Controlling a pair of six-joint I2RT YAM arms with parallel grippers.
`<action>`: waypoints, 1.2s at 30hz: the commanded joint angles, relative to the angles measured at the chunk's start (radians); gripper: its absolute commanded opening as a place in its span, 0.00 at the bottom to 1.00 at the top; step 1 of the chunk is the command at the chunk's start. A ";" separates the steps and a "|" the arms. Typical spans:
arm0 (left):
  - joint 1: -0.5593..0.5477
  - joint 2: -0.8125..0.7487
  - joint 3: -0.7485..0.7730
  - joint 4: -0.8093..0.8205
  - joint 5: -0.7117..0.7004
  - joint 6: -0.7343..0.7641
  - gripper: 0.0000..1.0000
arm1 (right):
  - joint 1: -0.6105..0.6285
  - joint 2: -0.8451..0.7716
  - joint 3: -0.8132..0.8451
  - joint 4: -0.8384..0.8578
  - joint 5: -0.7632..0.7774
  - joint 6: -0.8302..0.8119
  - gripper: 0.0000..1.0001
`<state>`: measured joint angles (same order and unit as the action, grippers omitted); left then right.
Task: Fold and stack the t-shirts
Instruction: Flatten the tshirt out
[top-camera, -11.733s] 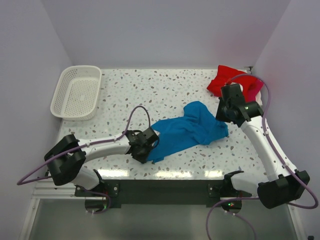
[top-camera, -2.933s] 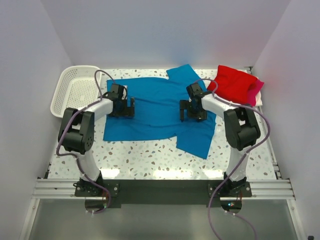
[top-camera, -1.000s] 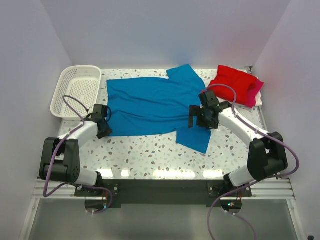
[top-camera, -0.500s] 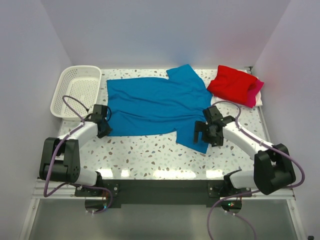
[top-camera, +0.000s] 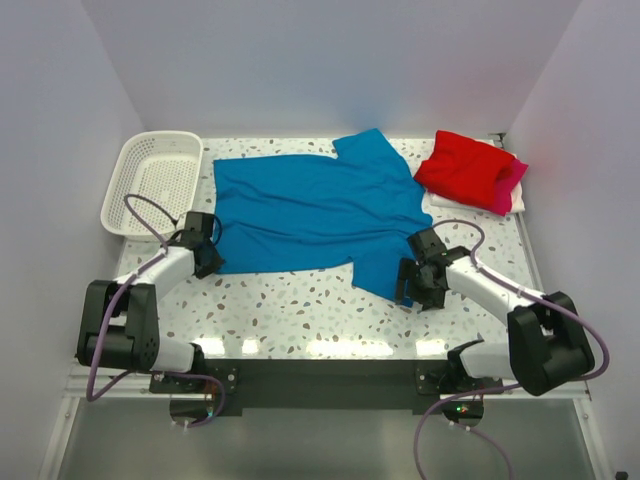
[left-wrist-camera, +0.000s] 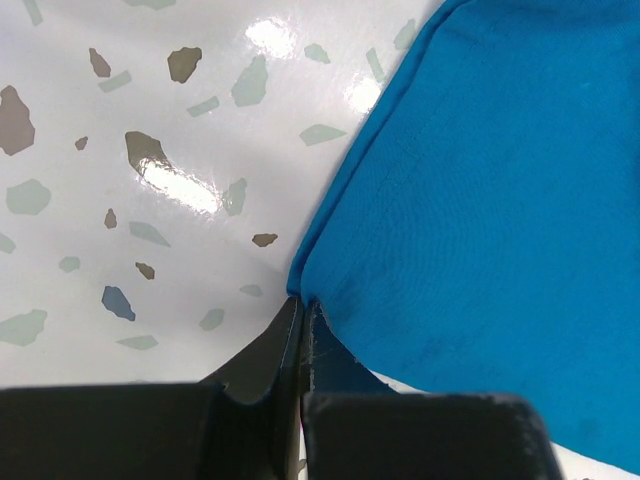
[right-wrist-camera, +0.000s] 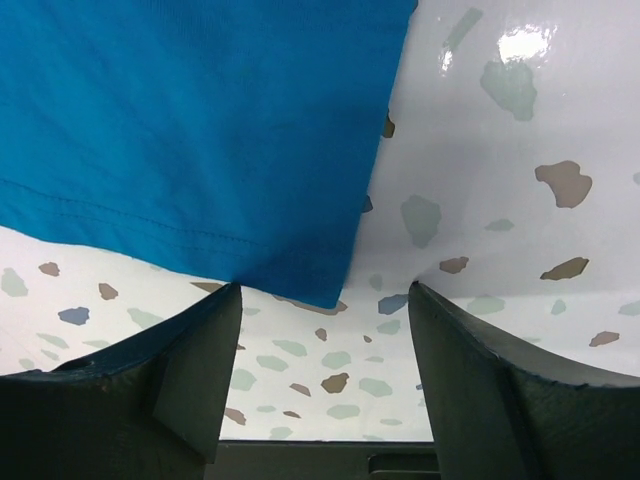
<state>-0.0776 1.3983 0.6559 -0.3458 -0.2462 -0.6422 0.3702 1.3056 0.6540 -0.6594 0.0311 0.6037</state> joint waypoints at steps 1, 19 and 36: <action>0.012 -0.007 -0.027 -0.016 0.019 0.016 0.00 | -0.001 -0.008 -0.022 0.076 -0.017 0.039 0.70; 0.018 -0.027 -0.053 -0.019 0.025 0.027 0.00 | 0.061 0.113 -0.036 0.147 0.056 0.048 0.49; 0.027 -0.094 -0.036 -0.070 0.033 0.055 0.00 | 0.096 0.014 0.087 -0.070 0.156 0.065 0.00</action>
<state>-0.0597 1.3460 0.6235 -0.3679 -0.2153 -0.6163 0.4599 1.3827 0.7033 -0.6193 0.1291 0.6544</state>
